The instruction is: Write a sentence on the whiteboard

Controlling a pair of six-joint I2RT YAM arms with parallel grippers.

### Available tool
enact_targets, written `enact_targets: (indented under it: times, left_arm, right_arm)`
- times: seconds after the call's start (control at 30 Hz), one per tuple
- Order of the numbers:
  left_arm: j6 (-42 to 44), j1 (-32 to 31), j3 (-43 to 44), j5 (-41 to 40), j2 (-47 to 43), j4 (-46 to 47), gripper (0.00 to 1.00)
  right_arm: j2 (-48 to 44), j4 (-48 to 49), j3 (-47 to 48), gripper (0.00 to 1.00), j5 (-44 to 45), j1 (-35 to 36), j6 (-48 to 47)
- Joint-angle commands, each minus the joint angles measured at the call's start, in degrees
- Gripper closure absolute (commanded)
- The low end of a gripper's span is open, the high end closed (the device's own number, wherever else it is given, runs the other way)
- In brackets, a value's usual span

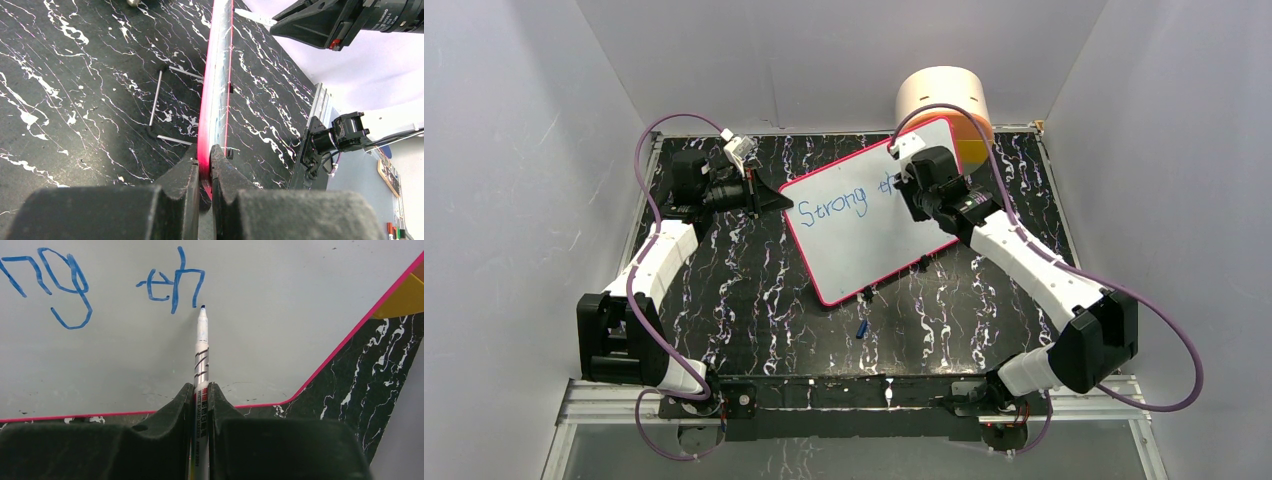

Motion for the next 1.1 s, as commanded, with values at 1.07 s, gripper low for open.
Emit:
enact_targets:
  times: [1.07]
  left_arm:
    - [5.8,-2.4,-1.3,-4.0,1.6,-5.9,1.00]
  right_arm:
    - [0.1,5.7,4.0,1.00,-3.6,-3.2,0.2]
